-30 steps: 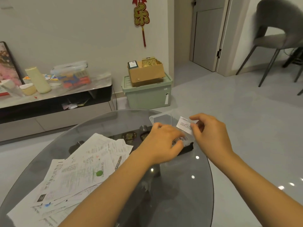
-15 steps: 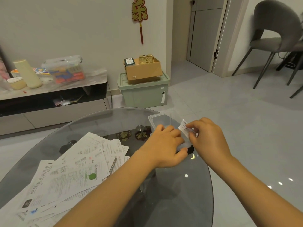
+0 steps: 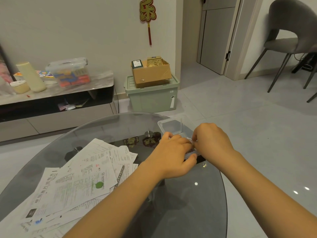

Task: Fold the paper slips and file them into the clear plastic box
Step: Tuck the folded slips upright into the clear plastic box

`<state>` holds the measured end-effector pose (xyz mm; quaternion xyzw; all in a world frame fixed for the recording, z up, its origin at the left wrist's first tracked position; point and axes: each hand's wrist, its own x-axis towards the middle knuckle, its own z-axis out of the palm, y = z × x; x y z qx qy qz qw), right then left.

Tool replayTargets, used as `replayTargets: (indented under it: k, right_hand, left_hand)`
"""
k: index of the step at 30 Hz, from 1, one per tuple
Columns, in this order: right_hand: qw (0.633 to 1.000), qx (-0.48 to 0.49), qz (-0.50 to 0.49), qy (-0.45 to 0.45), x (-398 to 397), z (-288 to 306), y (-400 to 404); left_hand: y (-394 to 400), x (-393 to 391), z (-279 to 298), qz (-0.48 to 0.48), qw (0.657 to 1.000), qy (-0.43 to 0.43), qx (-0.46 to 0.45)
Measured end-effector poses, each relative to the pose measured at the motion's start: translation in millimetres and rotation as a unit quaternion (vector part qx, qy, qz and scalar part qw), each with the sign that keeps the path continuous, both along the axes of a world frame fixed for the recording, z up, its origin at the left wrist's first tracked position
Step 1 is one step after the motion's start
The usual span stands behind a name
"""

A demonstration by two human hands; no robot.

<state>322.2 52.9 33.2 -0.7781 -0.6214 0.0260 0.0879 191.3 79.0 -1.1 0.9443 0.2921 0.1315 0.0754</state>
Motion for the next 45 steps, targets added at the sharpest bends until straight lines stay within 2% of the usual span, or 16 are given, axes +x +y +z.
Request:
replayTargets:
  k: [3, 7, 11, 15, 22, 26, 31, 37, 45]
  right_hand:
    - [1.000, -0.027, 0.006, -0.001, 3, -1, 1]
    - [0.994, -0.076, 0.017, 0.073, 15, 9, -5]
    - [0.988, -0.083, 0.028, 0.130, 21, 19, -14]
    - [0.987, -0.086, 0.030, 0.131, 22, 20, -17]
    - [0.973, -0.012, 0.020, 0.230, 36, 14, -23]
    - [0.973, -0.015, 0.041, 0.226, 39, 12, -27]
    - [0.973, 0.020, 0.053, 0.225, 44, 5, -29]
    - [0.978, 0.098, 0.102, 0.154, 33, 0, -41]
    - [0.953, 0.116, 0.223, 0.168, -28, -4, -68]
  left_hand:
    - [2, 0, -2, -0.001, 1.000, 0.005, -0.003]
    - [2, 1, 1, -0.002, 1.000, 0.014, -0.012]
    - [1, 4, 4, 0.008, 0.999, 0.041, -0.025]
    - [0, 7, 8, 0.015, 0.997, 0.064, -0.040]
    - [-1, 10, 13, 0.018, 0.990, 0.134, -0.040]
    - [1, 11, 14, 0.021, 0.987, 0.152, -0.040]
    - [-4, 6, 15, 0.032, 0.994, 0.073, -0.076]
    - [-27, -12, 28, 0.061, 0.998, 0.006, -0.019]
    - [-88, -76, 17, 0.194, 0.979, -0.057, -0.017]
